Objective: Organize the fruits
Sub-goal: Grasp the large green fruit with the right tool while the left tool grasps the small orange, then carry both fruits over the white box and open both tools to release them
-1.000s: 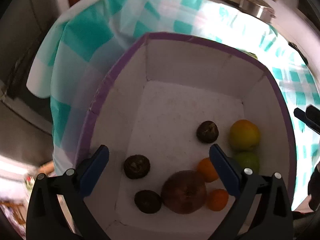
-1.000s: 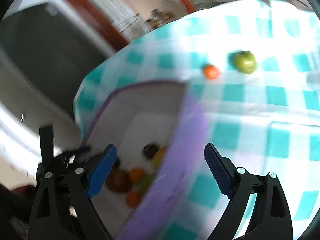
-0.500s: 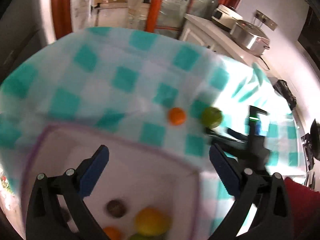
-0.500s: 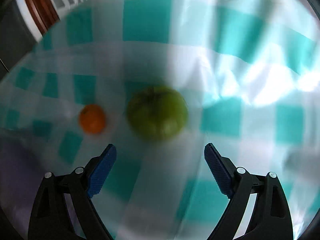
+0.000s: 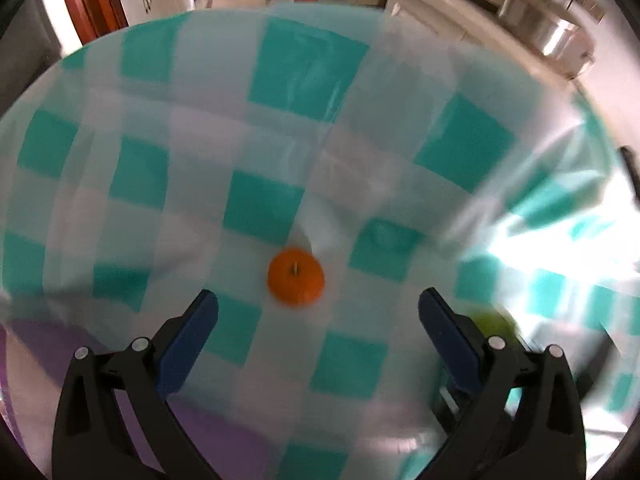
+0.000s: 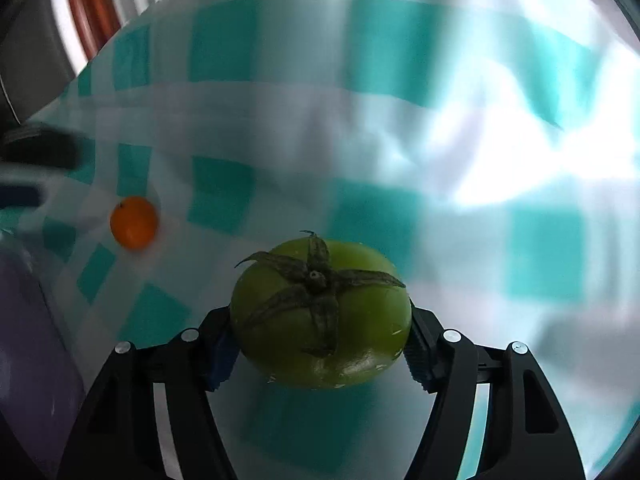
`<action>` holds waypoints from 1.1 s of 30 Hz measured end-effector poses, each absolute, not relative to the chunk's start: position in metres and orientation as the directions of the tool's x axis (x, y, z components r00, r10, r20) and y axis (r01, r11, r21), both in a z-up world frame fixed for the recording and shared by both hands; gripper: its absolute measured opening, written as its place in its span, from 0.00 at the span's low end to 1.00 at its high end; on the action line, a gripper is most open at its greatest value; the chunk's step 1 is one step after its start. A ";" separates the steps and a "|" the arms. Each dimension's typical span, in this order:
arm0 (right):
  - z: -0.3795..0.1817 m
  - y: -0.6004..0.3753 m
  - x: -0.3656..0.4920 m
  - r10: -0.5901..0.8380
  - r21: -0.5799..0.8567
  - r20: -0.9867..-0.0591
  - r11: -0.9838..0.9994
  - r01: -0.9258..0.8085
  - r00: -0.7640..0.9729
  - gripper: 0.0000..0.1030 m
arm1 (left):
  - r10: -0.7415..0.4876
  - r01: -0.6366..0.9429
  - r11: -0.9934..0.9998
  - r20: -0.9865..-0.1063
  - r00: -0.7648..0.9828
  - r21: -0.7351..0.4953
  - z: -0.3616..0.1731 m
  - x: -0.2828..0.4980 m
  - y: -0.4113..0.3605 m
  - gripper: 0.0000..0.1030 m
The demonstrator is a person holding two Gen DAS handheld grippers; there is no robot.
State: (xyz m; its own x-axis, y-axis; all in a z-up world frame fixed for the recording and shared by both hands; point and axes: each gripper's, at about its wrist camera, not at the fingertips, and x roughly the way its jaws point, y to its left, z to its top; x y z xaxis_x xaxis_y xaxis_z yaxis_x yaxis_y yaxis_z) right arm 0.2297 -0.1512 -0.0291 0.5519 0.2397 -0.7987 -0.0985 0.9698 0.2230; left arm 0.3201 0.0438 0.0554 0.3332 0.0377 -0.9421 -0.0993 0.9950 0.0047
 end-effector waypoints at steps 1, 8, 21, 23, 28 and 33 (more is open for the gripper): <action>-0.029 -0.158 0.224 0.246 0.238 -0.796 0.967 -0.089 0.553 0.65 | 0.083 -0.115 0.992 -0.940 0.332 0.047 0.048 0.326 0.041 0.98; -0.029 -0.185 0.200 0.274 0.287 -0.781 0.956 -0.066 0.562 0.65 | 0.224 -0.283 0.948 -0.937 0.270 0.145 0.003 0.347 0.049 0.91; -0.031 -0.169 0.204 0.242 0.254 -0.787 0.965 -0.060 0.567 0.65 | -0.005 -0.210 0.974 -0.944 0.331 -0.079 -0.002 0.309 0.046 0.43; -0.028 -0.170 0.203 0.229 0.256 -0.795 0.966 -0.032 0.561 0.65 | -0.051 -0.164 0.980 -0.944 0.327 -0.110 0.002 0.292 0.036 0.43; -0.023 -0.175 0.178 0.188 0.261 -0.815 0.963 0.059 0.549 0.65 | -0.097 0.022 0.995 -0.935 0.342 -0.096 0.012 0.240 0.006 0.43; -0.013 -0.176 0.139 0.154 0.246 -0.839 0.963 0.111 0.521 0.65 | -0.135 0.185 0.980 -0.939 0.317 -0.078 0.016 0.180 -0.017 0.43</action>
State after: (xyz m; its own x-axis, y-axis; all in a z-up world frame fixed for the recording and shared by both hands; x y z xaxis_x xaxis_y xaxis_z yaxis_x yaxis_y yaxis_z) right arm 0.1393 -0.1761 -0.0131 0.5211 0.1543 -0.8394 0.1108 0.9630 0.2458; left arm 0.1797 -0.0168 0.0165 0.3169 -0.1351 -0.9388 0.1851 0.9796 -0.0785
